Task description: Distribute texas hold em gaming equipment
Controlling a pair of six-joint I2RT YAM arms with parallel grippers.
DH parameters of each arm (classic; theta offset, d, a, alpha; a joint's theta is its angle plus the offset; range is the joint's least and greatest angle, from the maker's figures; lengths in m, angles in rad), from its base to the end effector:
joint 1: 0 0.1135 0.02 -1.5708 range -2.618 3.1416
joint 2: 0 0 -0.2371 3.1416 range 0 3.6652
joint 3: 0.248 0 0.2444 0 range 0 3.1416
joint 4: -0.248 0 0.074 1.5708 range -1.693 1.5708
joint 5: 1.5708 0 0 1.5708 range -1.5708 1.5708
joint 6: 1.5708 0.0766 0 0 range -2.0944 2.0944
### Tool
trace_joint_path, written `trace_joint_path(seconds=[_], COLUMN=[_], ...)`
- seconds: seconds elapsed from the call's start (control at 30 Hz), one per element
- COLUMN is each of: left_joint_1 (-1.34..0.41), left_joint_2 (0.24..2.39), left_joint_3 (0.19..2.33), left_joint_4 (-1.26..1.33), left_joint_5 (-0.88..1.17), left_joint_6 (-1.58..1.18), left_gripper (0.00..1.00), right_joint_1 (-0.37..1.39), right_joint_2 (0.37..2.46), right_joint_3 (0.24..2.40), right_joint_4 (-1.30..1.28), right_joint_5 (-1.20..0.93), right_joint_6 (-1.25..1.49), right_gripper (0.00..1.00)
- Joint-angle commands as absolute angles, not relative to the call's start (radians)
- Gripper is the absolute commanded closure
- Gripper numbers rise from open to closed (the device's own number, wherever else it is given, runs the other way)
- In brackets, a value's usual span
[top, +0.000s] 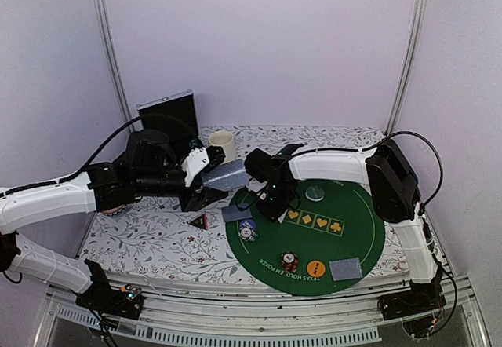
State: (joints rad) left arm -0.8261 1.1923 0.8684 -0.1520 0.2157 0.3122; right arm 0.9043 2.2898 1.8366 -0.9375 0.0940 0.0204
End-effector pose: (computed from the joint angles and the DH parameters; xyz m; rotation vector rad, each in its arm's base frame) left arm 0.1969 -0.2379 0.2471 1.2328 1.6730 -0.5384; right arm 0.2791 0.3432 0.0943 -1.2456 2.6617 -0.0054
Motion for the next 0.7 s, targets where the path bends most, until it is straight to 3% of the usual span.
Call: trace_joint_path(seconds=[0.0, 0.37, 0.5, 0.67], left_joint_1=[-0.819, -0.819, -0.818, -0.818], left_joint_2=[1.174, 1.177, 1.173, 1.17], left_joint_3=[0.868, 0.868, 0.868, 0.868], left_joint_4=[-0.131, -0.133, -0.134, -0.136], left_joint_5=[0.216, 0.218, 0.217, 0.224], left_joint_6=[0.322, 0.321, 0.322, 0.324], left_gripper=[0.48, 0.48, 0.48, 0.48], right_joint_1=[0.899, 0.892, 0.897, 0.899], right_joint_2=[2.316, 2.317, 2.278, 2.177], right_joint_3=[1.814, 1.821, 1.794, 1.752], right_joint_4=[-0.909, -0.93, -0.904, -0.835], right_joint_5=[0.168, 0.152, 0.08, -0.044], right_joint_6=[-0.089, -0.044, -0.059, -0.057], right_gripper=[0.98, 0.95, 0.6, 0.44])
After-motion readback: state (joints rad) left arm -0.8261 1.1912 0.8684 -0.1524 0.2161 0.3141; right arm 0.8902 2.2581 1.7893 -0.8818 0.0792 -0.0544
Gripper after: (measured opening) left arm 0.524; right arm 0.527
